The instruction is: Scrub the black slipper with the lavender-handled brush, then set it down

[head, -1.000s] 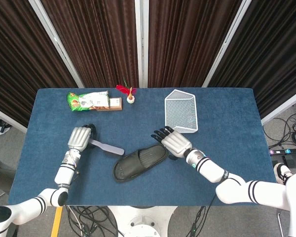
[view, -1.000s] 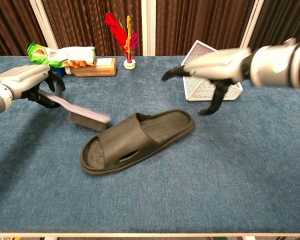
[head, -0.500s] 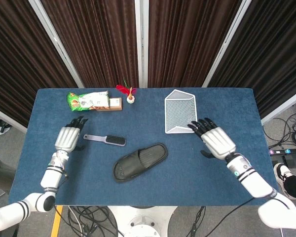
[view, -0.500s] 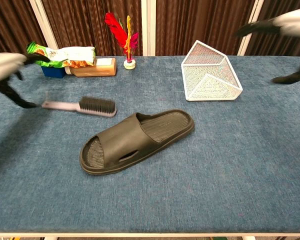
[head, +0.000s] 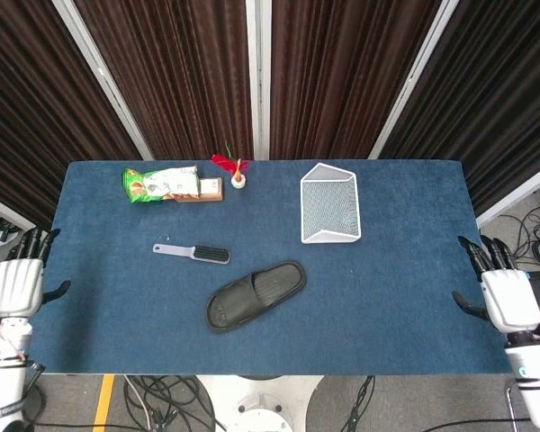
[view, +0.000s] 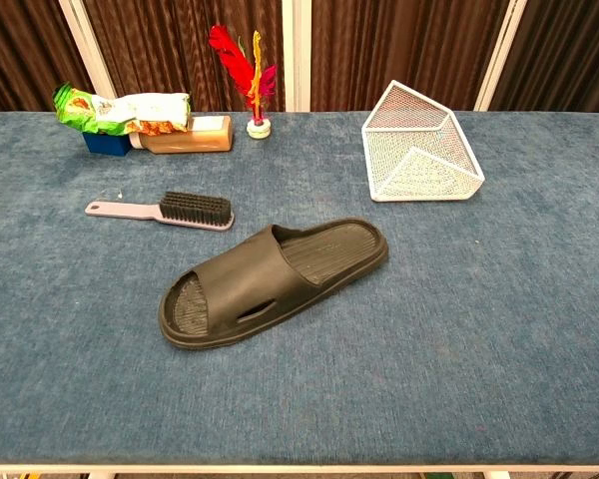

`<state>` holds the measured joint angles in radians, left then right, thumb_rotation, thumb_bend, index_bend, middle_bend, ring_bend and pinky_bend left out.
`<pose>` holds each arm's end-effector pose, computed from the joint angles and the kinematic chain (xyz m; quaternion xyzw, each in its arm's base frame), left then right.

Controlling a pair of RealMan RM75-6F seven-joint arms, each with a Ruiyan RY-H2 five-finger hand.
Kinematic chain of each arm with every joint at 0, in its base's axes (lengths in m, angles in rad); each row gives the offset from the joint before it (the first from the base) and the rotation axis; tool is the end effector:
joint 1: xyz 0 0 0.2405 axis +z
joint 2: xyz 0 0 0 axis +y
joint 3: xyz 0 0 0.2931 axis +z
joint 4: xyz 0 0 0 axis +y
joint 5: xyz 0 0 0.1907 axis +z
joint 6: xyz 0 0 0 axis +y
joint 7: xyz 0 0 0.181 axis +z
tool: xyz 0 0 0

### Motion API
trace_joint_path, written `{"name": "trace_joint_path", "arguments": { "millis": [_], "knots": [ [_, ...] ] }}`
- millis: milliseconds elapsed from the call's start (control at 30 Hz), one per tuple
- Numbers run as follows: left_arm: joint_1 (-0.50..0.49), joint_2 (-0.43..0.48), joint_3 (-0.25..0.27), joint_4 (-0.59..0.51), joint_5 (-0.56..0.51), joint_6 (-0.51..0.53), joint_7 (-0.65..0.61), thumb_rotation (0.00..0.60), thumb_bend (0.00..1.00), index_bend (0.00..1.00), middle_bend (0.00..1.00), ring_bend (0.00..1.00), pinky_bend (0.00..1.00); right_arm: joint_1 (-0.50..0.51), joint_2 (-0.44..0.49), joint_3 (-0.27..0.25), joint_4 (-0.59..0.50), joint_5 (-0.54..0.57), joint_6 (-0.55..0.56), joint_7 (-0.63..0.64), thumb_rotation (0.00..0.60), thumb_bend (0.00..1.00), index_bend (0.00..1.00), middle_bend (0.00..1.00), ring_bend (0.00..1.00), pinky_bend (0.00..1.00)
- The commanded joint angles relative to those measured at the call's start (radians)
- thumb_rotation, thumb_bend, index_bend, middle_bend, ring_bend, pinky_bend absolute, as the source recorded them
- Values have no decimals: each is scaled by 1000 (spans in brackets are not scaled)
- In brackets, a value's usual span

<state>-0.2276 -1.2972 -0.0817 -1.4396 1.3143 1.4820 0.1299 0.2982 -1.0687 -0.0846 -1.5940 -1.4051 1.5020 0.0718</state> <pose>-0.3484 0.2758 0.1620 -0.5752 -0.3496 -0.3701 0.6403 -0.3198 -0.2659 0.2024 0.6242 -0.3732 0.3973 0.5597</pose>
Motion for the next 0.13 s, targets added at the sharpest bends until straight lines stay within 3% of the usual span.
{"name": "trace_joint_path", "arguments": {
  "millis": [33,133],
  "knots": [
    [55,44,39,-70,29,47,-4,600,206,198,164,118,276,-57,-28,-3,39,-37,56,43,600,176,43,160,0,12],
    [86,68,61,-128,34,59,15,600,206,198,164,118,273,-87,-36,2,48,-55,82,57,600,176,43,160,0,12]
  ]
}}
